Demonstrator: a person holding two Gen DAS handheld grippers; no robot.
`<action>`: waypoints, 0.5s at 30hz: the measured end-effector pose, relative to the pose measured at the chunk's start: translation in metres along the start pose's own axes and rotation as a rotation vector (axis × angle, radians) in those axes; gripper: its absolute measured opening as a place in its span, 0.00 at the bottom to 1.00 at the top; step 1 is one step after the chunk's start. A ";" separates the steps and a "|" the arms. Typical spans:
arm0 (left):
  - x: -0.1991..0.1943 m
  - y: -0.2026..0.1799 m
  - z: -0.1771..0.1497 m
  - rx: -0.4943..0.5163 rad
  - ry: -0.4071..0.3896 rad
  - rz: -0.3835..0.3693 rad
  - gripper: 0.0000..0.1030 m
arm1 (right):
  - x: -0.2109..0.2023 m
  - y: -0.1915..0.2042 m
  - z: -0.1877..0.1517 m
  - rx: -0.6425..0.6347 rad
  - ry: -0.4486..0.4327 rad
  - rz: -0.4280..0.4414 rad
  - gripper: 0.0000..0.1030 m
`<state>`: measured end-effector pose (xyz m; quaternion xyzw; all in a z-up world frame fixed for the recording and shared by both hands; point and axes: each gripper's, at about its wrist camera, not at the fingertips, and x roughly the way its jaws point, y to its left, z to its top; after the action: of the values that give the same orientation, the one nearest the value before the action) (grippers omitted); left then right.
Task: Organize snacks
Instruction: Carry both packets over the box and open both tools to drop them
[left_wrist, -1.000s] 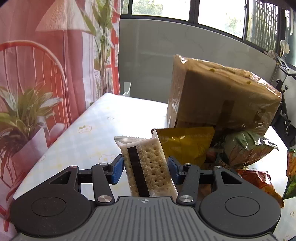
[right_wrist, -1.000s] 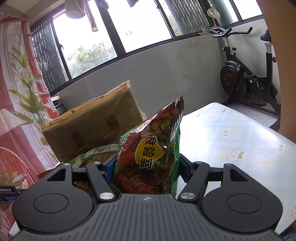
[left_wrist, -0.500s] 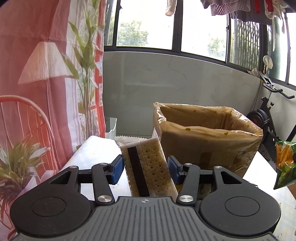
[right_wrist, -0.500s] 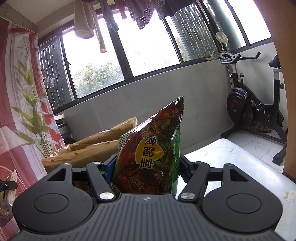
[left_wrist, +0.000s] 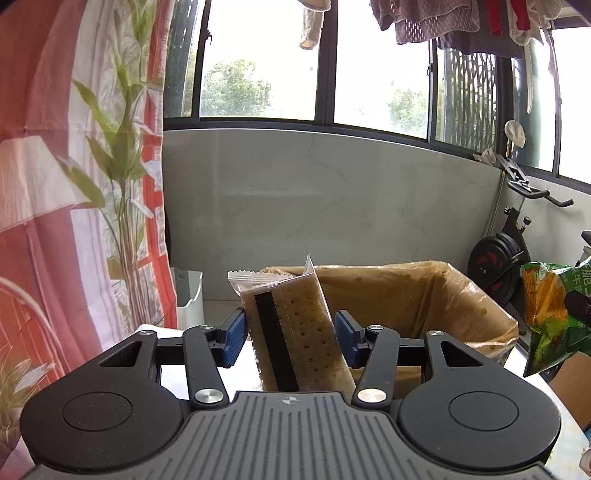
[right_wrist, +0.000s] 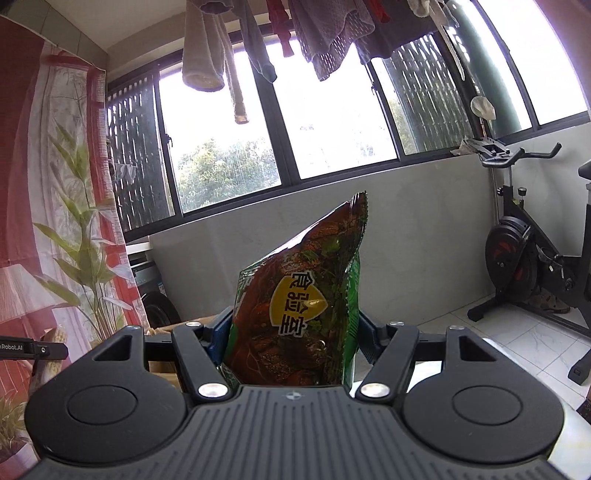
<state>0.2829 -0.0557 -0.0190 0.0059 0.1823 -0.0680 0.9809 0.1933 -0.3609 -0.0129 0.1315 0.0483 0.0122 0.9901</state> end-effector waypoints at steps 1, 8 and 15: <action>0.006 -0.003 0.005 0.004 -0.006 -0.006 0.53 | 0.008 0.001 0.005 -0.011 -0.006 0.007 0.66; 0.062 -0.025 0.030 0.050 0.018 -0.030 0.53 | 0.078 0.022 0.022 -0.094 0.023 0.071 0.66; 0.125 -0.023 0.031 0.010 0.163 -0.062 0.53 | 0.156 0.034 0.002 -0.108 0.259 0.077 0.66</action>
<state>0.4064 -0.0964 -0.0346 0.0104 0.2611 -0.0986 0.9602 0.3485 -0.3233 -0.0164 0.0772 0.1697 0.0695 0.9800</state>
